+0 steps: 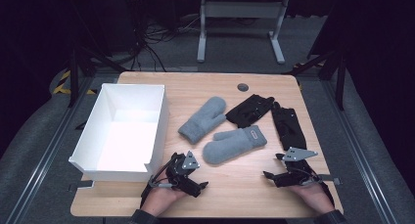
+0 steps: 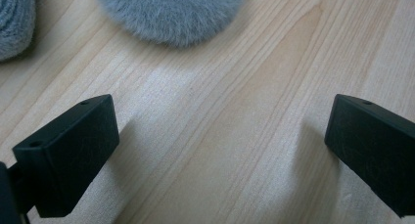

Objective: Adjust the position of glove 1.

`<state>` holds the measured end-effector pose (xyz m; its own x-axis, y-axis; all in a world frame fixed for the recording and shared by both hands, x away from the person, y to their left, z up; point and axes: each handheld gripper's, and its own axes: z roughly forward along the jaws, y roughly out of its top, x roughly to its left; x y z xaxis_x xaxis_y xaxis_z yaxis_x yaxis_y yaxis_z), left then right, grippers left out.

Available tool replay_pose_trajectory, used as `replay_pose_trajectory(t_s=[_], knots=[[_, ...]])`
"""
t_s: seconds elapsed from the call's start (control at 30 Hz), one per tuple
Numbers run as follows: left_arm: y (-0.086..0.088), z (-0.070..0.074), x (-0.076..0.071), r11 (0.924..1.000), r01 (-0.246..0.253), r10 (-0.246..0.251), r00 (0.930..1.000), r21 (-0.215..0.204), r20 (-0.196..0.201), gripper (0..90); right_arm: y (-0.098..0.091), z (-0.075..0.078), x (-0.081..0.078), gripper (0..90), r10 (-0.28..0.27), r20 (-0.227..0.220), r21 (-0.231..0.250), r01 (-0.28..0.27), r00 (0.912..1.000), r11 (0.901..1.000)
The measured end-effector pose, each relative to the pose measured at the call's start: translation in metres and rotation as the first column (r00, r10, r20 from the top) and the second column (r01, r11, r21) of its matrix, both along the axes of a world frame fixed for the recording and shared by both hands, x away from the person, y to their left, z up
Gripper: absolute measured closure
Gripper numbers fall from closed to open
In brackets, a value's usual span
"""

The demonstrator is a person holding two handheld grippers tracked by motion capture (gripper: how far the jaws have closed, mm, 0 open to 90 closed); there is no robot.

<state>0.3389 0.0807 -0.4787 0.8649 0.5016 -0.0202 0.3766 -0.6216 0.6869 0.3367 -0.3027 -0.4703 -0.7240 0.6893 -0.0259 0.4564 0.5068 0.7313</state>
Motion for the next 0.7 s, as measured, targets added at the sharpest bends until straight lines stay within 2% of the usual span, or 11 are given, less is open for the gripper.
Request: replay_pose_trajectory(t_s=[0.1,0.3,0.37,0.53,0.57,0.6,0.7], knots=[[0.0,0.0,0.001,1.0,0.01,-0.01,1.0,0.002,0.0,0.1,0.0,0.0,0.0,14.8,0.003,-0.002,-0.001,-0.003,1.0,1.0],[0.002,0.001,0.002,0.9997,0.025,-0.025,0.9997,0.008,-0.007,0.2,0.005,0.008,0.002,17.3,0.023,-0.059,-0.044,-0.025,0.998,0.9987],[0.005,0.001,0.002,0.9993,0.036,-0.036,0.9993,0.008,-0.002,0.2,0.007,0.011,0.003,19.3,0.031,-0.055,-0.049,-0.034,0.998,0.9982],[0.005,0.0,0.002,0.9995,0.031,-0.031,0.9995,-0.001,0.002,0.0,0.01,0.02,0.007,30.5,0.042,-0.048,-0.027,-0.044,0.998,0.9987],[0.005,0.0,0.002,0.9995,0.031,-0.031,0.9995,-0.001,0.002,0.0,0.01,0.02,0.007,30.5,0.042,-0.048,-0.027,-0.044,0.998,0.9987],[0.005,0.0,0.001,0.9995,0.03,-0.03,0.9996,-0.003,0.0,0.0,0.012,0.023,0.009,37.2,0.05,-0.053,-0.028,-0.052,0.9973,0.9983],[0.006,0.0,0.002,0.9994,0.035,-0.035,0.9994,-0.001,0.001,0.0,0.015,0.027,0.012,46.9,0.065,-0.053,-0.015,-0.066,0.9965,0.9977]])
